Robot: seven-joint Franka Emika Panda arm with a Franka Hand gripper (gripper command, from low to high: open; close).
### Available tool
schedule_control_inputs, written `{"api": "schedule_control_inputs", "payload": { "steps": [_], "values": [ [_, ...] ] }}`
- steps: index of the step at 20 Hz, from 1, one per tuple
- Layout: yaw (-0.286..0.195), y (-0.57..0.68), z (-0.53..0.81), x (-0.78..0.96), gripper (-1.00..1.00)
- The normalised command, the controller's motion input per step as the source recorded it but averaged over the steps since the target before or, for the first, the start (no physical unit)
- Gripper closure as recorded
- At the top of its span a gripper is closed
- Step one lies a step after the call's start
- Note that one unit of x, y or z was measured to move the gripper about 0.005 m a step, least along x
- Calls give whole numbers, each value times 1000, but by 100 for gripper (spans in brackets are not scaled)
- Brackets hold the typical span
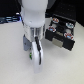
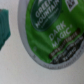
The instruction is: Open the kcup holder, insert the kcup into the holder, and close the kcup holder
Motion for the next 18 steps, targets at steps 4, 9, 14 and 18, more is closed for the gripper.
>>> {"api": "schedule_control_inputs", "payload": {
  "steps": [4,9,14,18],
  "values": [
    [-24,5,7,81,100],
    [-8,27,13,28,100],
    [-2,39,23,20,100],
    [-7,126,273,30,100]
  ]
}}
